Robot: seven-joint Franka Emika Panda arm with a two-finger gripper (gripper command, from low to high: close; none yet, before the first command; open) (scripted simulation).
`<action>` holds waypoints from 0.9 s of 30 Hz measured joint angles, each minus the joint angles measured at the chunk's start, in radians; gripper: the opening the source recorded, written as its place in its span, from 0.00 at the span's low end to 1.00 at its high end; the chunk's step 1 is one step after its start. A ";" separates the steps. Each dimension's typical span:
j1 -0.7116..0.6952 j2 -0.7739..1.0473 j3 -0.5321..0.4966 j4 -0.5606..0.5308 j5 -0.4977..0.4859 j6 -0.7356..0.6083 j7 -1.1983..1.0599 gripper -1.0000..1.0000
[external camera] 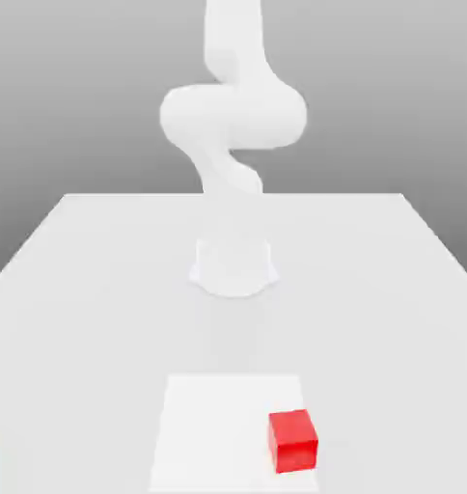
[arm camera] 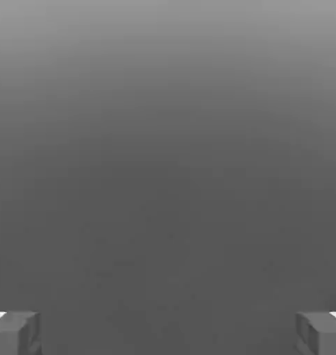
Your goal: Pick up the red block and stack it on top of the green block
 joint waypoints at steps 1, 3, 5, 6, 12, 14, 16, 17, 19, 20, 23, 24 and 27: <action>0.002 0.039 0.004 -0.011 -0.001 0.017 0.001 0.50; 0.006 0.114 0.012 -0.030 -0.004 0.049 0.001 0.50; 0.010 0.187 0.020 -0.050 -0.006 0.081 0.002 0.50; 0.012 0.224 0.024 -0.060 -0.007 0.096 0.003 0.50; 0.024 0.441 0.048 -0.118 -0.016 0.190 0.007 0.50; 0.028 0.514 0.055 -0.137 -0.019 0.222 0.008 0.50; 0.031 0.586 0.063 -0.156 -0.021 0.252 0.009 0.50; 0.035 0.623 0.067 -0.166 -0.024 0.268 0.010 0.50; 0.045 0.695 0.072 -0.185 -0.027 0.300 0.012 0.50; 0.050 0.731 0.073 -0.195 -0.029 0.315 0.013 0.50; 0.060 0.840 0.077 -0.222 -0.032 0.364 0.014 0.50; 0.062 0.876 0.075 -0.223 -0.037 0.388 0.018 0.50; 0.074 0.985 0.061 -0.212 -0.057 0.474 0.033 0.50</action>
